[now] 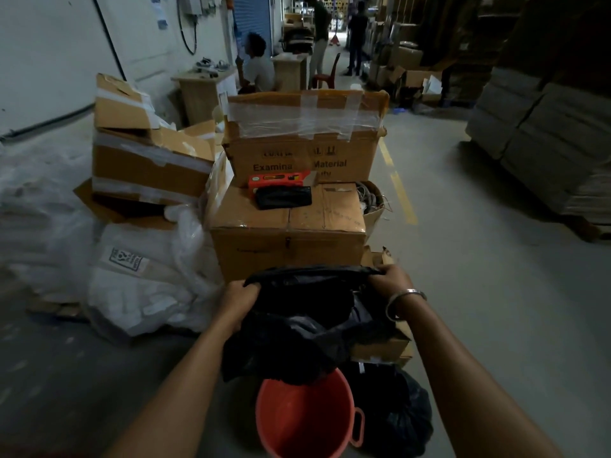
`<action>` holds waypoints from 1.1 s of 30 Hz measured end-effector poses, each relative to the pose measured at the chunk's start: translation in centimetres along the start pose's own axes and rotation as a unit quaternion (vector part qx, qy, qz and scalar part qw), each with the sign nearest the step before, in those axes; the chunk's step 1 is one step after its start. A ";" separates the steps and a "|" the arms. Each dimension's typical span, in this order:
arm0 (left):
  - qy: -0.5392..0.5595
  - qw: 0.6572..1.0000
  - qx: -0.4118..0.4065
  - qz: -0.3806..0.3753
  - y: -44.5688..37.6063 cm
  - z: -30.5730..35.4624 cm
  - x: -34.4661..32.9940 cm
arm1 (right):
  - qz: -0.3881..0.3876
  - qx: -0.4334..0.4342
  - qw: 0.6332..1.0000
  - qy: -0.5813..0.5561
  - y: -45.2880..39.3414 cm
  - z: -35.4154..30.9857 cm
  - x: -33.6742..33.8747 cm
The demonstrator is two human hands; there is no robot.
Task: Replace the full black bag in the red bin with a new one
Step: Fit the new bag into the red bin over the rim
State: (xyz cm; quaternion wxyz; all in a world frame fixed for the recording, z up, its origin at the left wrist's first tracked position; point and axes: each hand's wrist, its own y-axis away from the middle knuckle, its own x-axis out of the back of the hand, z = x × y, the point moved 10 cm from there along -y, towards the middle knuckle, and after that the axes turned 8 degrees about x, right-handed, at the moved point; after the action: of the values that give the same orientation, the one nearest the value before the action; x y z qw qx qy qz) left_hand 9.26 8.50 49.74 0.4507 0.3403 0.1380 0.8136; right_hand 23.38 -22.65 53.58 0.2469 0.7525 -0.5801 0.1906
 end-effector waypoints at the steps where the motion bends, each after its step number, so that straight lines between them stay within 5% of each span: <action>1: 0.020 1.000 0.010 -0.013 -0.4 -0.6 -0.5 | -0.001 -0.003 1.000 -0.015 -0.1 0.3 -0.5; 12: 0.100 0.991 0.074 -0.043 -3.5 -6.4 -4.4 | 0.014 -0.057 0.998 -0.002 -0.6 6.2 -5.4; 33: 0.001 0.992 0.128 -0.004 -10.7 -15.1 -9.6 | 0.049 -0.089 0.994 0.038 -2.5 15.6 -12.1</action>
State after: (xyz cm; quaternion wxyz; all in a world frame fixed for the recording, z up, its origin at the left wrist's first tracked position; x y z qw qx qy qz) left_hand 9.32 7.75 28.88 0.4065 0.3936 0.2430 0.7879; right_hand 22.75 -21.95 33.74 0.3248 0.6904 -0.6214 0.1782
